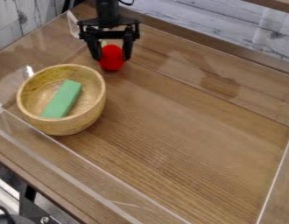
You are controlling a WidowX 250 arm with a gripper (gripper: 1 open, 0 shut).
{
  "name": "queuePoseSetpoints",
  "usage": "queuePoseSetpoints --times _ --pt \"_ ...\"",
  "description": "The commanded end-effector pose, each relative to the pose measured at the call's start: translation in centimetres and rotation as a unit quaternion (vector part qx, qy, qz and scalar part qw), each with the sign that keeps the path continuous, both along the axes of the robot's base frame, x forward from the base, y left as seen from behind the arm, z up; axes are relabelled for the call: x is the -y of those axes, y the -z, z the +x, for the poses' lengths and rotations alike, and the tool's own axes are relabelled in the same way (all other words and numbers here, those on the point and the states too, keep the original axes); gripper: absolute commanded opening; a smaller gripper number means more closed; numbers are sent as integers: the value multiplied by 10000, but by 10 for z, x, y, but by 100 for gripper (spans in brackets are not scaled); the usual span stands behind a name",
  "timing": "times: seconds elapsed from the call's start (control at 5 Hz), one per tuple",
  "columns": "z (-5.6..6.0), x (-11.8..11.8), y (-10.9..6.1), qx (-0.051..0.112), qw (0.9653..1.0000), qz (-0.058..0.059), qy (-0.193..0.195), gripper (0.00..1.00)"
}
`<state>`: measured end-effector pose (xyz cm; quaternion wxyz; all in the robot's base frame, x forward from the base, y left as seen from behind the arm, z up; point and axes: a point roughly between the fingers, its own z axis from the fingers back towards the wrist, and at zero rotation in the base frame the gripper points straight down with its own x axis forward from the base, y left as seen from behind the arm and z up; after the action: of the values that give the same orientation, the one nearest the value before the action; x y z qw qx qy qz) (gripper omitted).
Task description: Move the red fruit to the right side of the table
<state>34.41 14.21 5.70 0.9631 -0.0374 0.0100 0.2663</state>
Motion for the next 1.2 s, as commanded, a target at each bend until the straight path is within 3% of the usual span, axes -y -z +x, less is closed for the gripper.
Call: queuePoseSetpoints --times 0.0,0.6,0.8,1.0 --pt "8 -6 -24 376 9992 144 -4 100" --pt "7 -5 -27 461 9988 154 70 100" --pt "7 -3 -25 454 9989 138 68 0" --pt "7 9 -46 564 9983 -66 156 0"
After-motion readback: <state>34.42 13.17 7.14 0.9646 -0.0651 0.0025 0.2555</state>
